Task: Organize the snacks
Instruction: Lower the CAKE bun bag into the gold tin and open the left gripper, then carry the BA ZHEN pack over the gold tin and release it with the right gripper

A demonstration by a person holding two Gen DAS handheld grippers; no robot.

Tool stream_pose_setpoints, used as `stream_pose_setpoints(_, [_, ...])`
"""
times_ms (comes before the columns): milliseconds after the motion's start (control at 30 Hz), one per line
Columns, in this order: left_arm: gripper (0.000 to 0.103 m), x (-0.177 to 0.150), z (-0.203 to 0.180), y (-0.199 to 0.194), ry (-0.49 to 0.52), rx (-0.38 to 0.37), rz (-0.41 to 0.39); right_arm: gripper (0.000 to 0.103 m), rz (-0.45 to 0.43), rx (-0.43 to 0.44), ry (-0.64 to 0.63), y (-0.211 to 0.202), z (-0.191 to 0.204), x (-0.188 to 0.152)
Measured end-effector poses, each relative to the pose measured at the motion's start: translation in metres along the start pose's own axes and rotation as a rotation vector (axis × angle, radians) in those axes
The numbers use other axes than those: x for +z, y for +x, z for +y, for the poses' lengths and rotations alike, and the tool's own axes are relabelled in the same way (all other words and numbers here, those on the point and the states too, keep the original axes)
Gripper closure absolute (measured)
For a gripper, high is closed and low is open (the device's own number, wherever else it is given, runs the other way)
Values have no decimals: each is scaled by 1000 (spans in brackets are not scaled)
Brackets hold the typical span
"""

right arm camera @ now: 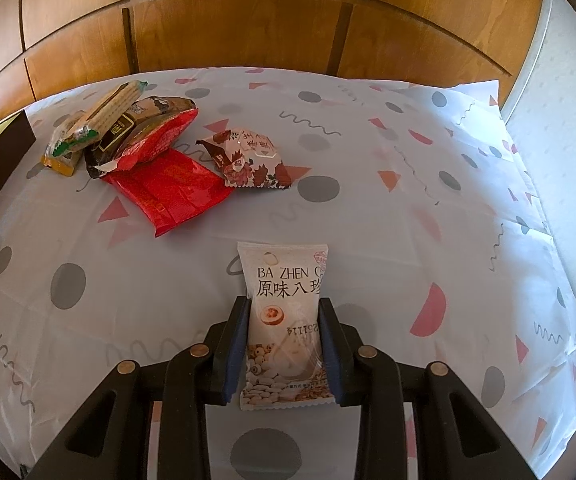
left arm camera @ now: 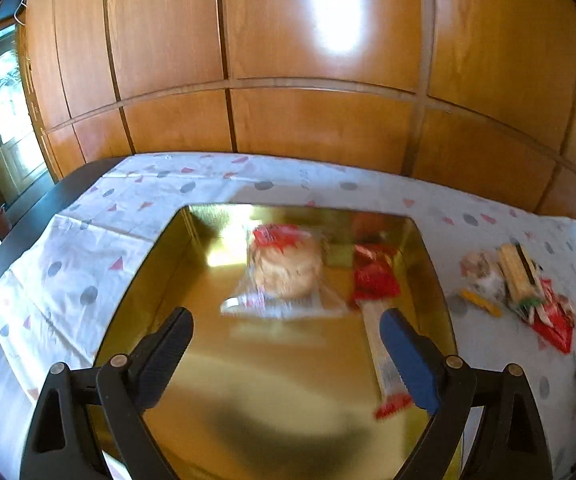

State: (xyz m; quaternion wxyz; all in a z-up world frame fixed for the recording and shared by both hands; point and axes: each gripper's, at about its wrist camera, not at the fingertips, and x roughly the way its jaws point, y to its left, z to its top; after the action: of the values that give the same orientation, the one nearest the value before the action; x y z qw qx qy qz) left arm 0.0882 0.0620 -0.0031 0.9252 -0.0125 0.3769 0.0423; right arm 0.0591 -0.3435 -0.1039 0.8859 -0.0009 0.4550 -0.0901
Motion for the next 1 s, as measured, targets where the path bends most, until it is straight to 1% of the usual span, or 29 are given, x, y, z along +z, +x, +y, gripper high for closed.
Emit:
stream_pose_setpoints(67, [8,-9,-1,-8,4,-18,-2,70,-2,-3,2,-1,0,0])
stream_pose_setpoints(267, [8,-26,-4,-27,12,-17,-28,70,1,-6,4,-3,2,-2])
stream_pose_setpoints(467, [8,-38,3,-29,-5,-4,-24,71,17,9,24,-6,4,0])
stream_pose_setpoints(533, [8,-42,6,-29,-9,1,-22,71,22,29,25,-8,6,-1])
stream_pose_setpoints(667, [9,-47,8,-28,-3,13,-20,71,38,99,26,-14,19,-1])
stream_pose_setpoints(867, [9,-52,14,-28,-21,14,-16,71,48,185,-40,-22,58,-3])
stream_pose_setpoints(1000, [9,-56,18,-27,-42,4,-11,71,31,255,-99,-34,88,3])
